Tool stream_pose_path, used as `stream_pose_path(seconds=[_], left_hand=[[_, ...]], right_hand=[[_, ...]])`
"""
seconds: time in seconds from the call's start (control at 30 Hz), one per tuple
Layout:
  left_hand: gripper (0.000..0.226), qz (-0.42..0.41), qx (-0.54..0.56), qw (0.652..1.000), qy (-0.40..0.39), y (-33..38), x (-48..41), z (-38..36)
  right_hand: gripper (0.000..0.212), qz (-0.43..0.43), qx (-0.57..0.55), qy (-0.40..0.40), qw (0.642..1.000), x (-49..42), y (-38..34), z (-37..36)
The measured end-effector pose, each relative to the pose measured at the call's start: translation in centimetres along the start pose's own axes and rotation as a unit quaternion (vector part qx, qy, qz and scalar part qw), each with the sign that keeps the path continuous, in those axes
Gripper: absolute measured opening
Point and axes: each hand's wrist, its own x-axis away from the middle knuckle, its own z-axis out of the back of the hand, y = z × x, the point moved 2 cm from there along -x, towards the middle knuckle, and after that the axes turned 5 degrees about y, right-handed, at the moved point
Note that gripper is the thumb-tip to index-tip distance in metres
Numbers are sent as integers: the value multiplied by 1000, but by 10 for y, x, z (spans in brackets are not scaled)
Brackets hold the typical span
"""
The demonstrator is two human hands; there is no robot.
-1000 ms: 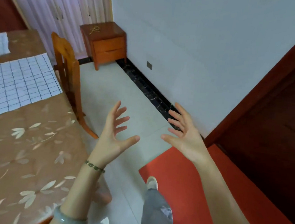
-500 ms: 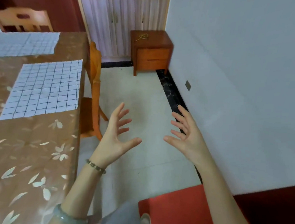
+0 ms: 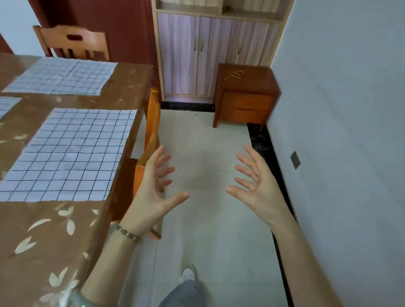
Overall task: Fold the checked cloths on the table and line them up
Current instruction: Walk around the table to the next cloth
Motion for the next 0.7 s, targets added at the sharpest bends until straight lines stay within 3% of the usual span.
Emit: stream_pose_path(seconds=[0.37,0.7], left_hand=[[105,3,-19,998,53,-12,-157,21],[102,38,-14,986,161,-43,-261,34]], right_hand=[[92,13,-5,-51,999,-182,-18,-19],[93,29,13,-146,989,-332,-17,-54]])
